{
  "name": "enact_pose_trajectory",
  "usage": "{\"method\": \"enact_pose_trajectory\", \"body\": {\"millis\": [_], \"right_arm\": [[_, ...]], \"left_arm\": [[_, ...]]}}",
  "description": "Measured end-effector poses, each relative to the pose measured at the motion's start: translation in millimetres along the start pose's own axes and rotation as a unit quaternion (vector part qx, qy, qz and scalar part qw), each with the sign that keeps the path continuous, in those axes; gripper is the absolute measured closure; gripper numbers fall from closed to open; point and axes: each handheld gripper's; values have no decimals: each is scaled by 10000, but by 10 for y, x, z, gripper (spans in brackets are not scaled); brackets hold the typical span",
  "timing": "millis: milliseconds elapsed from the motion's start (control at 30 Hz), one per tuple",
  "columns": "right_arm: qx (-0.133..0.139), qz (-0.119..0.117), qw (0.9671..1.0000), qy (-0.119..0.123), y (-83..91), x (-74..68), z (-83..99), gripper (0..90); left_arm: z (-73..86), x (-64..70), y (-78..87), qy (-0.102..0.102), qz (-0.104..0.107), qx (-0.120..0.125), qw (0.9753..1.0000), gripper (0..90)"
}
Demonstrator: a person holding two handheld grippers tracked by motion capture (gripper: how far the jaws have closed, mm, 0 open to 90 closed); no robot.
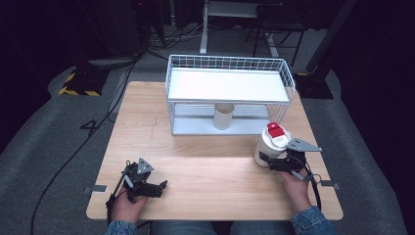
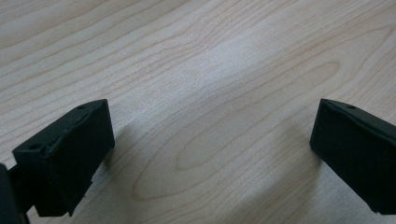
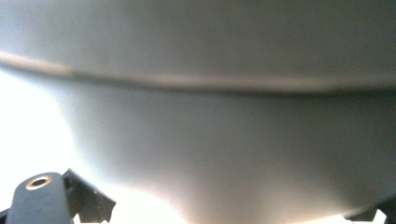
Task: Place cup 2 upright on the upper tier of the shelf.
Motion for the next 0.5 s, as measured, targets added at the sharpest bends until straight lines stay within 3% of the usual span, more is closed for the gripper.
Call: {"method": "enact_pose_trajectory", "body": {"millis": [500], "right_arm": [[21, 19, 10000, 89, 155, 73, -176, 142]], "left_arm": [[1, 0, -1, 4, 2, 6, 10000, 3]]}}
Point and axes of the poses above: each handheld gripper's, and its own axes: y roughly backward along the jaws, z roughly out of its underside, x roughly to its right, and after that the axes turned 9 degrees about y, right-handed
